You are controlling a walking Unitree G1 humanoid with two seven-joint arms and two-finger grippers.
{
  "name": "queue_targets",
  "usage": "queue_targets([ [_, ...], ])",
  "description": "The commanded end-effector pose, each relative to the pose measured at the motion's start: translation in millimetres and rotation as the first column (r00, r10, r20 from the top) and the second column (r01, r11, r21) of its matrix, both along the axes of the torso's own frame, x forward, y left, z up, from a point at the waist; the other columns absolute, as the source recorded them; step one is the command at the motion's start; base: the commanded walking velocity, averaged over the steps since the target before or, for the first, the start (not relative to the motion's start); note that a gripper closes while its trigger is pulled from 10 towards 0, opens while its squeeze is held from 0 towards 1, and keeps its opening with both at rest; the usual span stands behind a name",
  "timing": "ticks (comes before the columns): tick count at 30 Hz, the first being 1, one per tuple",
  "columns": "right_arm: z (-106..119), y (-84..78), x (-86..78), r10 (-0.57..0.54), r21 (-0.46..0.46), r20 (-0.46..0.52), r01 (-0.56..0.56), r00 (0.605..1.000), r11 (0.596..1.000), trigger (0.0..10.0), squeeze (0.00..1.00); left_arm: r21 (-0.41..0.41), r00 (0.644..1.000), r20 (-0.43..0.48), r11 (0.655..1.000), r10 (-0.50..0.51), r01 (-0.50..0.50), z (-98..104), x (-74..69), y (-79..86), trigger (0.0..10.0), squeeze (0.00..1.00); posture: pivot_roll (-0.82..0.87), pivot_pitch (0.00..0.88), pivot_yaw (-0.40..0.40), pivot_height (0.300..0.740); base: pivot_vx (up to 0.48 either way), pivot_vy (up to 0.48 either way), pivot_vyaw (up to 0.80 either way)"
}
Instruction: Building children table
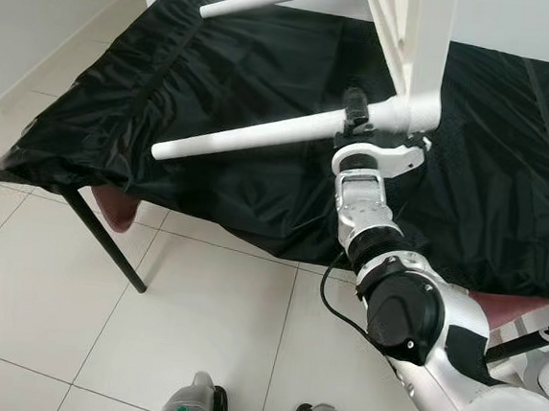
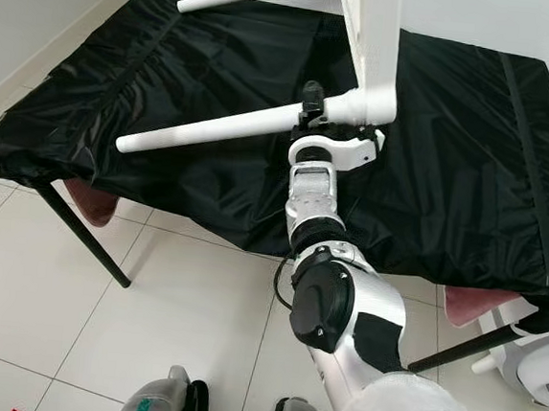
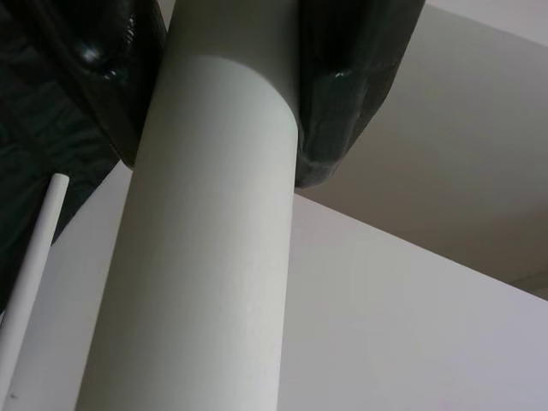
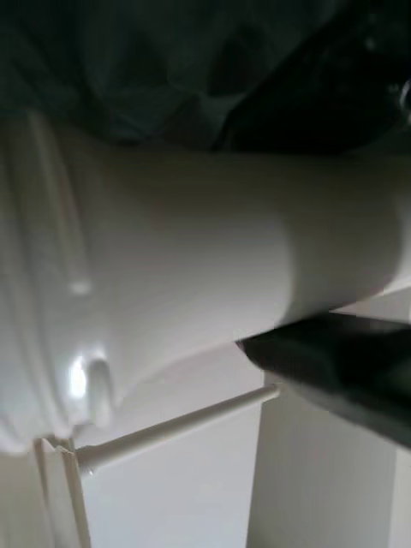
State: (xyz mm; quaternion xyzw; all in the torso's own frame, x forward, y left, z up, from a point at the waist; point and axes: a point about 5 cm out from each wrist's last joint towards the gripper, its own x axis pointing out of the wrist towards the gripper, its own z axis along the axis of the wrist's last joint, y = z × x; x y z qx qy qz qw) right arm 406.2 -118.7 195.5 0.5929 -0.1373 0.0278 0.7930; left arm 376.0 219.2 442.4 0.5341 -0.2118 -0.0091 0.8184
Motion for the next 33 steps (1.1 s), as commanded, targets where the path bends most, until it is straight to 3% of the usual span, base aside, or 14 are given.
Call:
queue_targets([
  [1,12,-4.7,2.0,-0.034,0.0,0.044,0.034,0.998,0.999,0.0,0.0,-0.16,0.992,0.122,0.985,-0.042,0.062,22,-13.5,8.8,10.0,0.0,0.16,0.0,0.045,0.74,0.0,0.0,0.0],
  [8,29,-34.1,1.1,-0.147,-0.084,0.136,0.159,0.98,0.984,0.0,0.0,-0.18,0.993,0.098,0.98,-0.068,0.085,16,-13.7,9.2,10.0,0.0,0.15,0.003,0.046,0.74,0.0,0.0,0.0],
  [11,52,-58.3,-0.9,-0.222,-0.117,0.241,0.256,0.945,0.96,0.0,0.0,-0.198,0.994,0.079,0.976,-0.079,0.094,10,-11.8,9.5,10.0,0.0,0.14,0.005,0.048,0.74,0.0,0.0,0.0],
  [12,52,-58.3,-0.9,-0.222,-0.117,0.241,0.256,0.945,0.96,0.0,0.0,-0.198,0.994,0.079,0.976,-0.079,0.094,10,-11.8,9.5,10.0,0.0,0.14,0.005,0.048,0.74,0.0,0.0,0.0],
  [16,90,-81.8,-8.0,-0.287,-0.173,0.393,0.376,0.874,0.91,0.0,0.0,-0.244,0.991,0.059,0.961,-0.117,0.128,4,-9.3,5.2,10.0,0.0,0.12,0.009,0.04,0.74,0.0,0.0,0.0],
  [19,109,-90.2,-15.0,-0.307,-0.201,0.469,0.439,0.828,0.876,0.0,0.0,-0.276,0.986,0.058,0.947,-0.155,0.165,3,-9.7,0.5,10.0,0.0,0.11,0.018,0.037,0.74,0.0,0.0,0.0],
  [20,109,-90.2,-15.0,-0.307,-0.201,0.469,0.439,0.828,0.876,0.0,0.0,-0.276,0.986,0.058,0.947,-0.155,0.165,3,-9.7,0.5,10.0,0.0,0.11,0.018,0.037,0.74,0.0,0.0,0.0],
  [23,128,-104.0,-28.0,-0.333,-0.221,0.556,0.521,0.762,0.825,0.0,0.0,-0.296,0.978,0.041,0.933,-0.202,0.205,1,-11.7,-3.8,10.0,0.0,0.11,0.024,0.037,0.74,0.0,0.0,0.0],
  [26,135,-110.0,-34.5,-0.338,-0.229,0.59,0.554,0.733,0.801,0.0,0.0,-0.303,0.976,0.036,0.928,-0.216,0.217,0,-12.4,-5.1,10.0,0.0,0.1,0.032,0.041,0.74,0.0,0.0,0.0],
  [29,152,-125.7,-55.5,-0.361,-0.242,0.662,0.643,0.657,0.726,0.0,0.0,-0.332,0.972,0.023,0.915,-0.233,0.227,-5,-12.0,-5.2,10.0,0.0,0.1,0.043,0.051,0.74,0.0,0.0,0.0],
  [31,152,-125.7,-55.5,-0.361,-0.242,0.662,0.643,0.657,0.726,0.0,0.0,-0.332,0.972,0.023,0.915,-0.233,0.227,-5,-12.0,-5.2,10.0,0.0,0.1,0.043,0.051,0.74,0.0,0.0,0.0],
  [32,159,-132.0,-65.1,-0.365,-0.248,0.689,0.677,0.626,0.693,0.0,0.0,-0.355,0.968,0.007,0.905,-0.249,0.235,-8,-10.9,-5.5,10.0,0.0,0.09,0.048,0.058,0.74,0.0,0.0,0.0],
  [33,159,-132.0,-65.1,-0.365,-0.248,0.689,0.677,0.626,0.693,0.0,0.0,-0.355,0.968,0.007,0.905,-0.249,0.235,-8,-10.9,-5.5,10.0,0.0,0.09,0.048,0.058,0.74,0.0,0.0,0.0],
])
